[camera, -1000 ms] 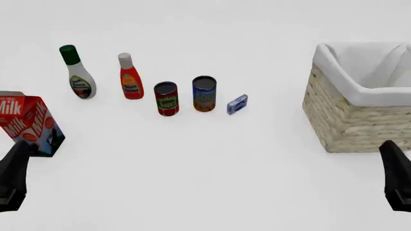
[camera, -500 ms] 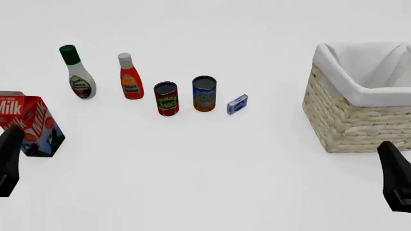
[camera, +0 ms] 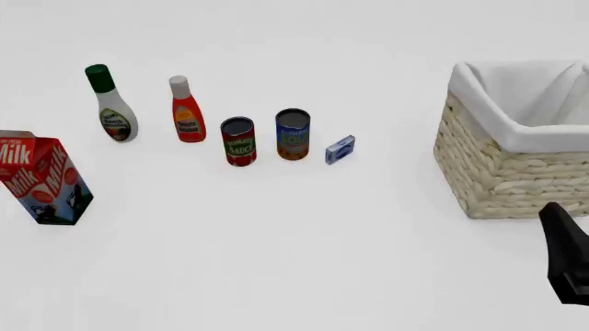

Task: Pick the salad dressing and place it in the basket.

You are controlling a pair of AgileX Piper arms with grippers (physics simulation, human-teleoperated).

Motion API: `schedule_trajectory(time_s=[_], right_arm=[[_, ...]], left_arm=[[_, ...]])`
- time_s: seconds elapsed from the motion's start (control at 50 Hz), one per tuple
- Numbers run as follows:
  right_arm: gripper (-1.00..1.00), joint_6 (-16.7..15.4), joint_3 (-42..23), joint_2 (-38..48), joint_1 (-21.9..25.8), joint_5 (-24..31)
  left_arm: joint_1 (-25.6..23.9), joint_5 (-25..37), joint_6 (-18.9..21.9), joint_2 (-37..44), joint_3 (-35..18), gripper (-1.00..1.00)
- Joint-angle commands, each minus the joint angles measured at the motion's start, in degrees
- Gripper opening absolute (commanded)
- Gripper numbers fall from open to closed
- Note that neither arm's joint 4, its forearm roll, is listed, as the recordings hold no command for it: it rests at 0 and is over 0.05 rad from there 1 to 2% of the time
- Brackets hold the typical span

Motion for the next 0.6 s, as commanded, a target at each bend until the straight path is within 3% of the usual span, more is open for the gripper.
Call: schedule_trajectory(time_s=[0.02,0.18,0.26,0.4,0.6], right_arm=[[1.0,-0.1,0.0,-0.1,0.6,0.1],[1.0,0.1,0.0,-0.1,1.1,0.1],[1.0,0.2,0.0,-0.1,1.4,0.2],[1.0,0.3,0.0,-0.1,1.7,0.1],[1.0,0.4,0.0,-0.1,1.8,0.2]], left_arm=[[-1.1,-0.5,1.9,13.4,-12.4,1.0],[-0.3,-0.7,7.0,20.1,-19.2,1.0],[-1.7,1.1,4.5,23.9,-22.7,1.0],[-2.0,1.3,7.5,31.6,-28.0,1.0],[-1.1,3.8,8.0,42.0,-36.4,1.0]])
